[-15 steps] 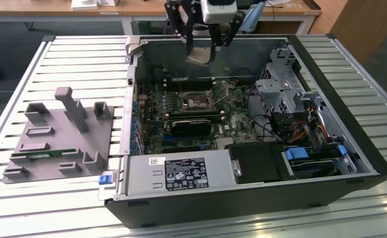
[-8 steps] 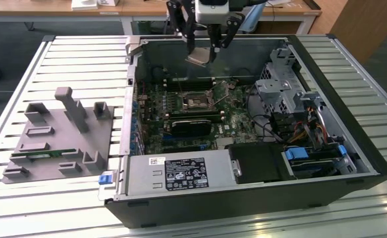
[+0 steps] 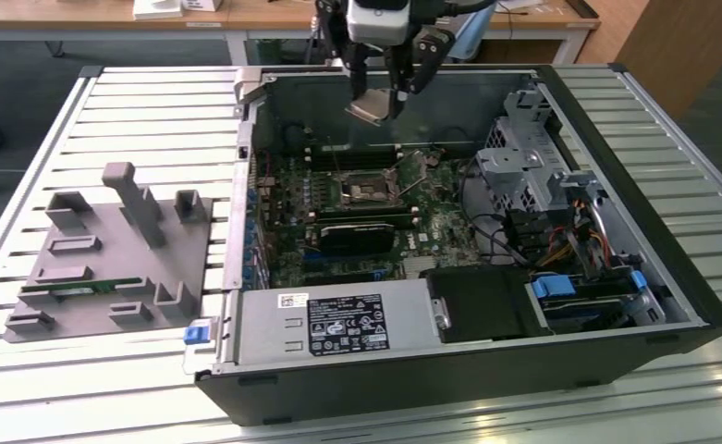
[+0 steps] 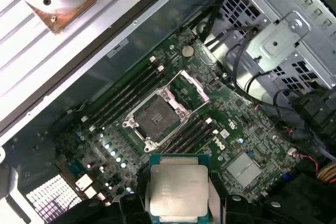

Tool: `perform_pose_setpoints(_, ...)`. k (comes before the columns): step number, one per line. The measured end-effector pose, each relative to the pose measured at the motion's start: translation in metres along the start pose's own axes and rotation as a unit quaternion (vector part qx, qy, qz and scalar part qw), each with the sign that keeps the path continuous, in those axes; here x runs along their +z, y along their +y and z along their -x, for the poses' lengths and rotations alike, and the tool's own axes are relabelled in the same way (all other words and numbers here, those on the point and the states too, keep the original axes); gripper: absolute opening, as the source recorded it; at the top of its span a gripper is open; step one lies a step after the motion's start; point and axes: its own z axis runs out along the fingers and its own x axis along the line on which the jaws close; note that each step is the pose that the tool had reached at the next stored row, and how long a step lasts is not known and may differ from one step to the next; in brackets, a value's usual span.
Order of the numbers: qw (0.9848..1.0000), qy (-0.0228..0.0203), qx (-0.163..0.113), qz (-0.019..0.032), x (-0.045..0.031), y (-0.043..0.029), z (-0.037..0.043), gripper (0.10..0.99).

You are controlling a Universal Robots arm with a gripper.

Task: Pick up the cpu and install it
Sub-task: 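Place the cpu into insertion slot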

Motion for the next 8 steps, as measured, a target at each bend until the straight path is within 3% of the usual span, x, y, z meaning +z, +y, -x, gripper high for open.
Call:
perform_pose_setpoints(4,0.9994,-0.0015,0.033,0.0000,0.0005,0.0000,0.0000,0.533)
perform_pose_setpoints(8,0.9976,-0.0031,0.069,0.0000,0.0012,0.0000,0.0000,0.533)
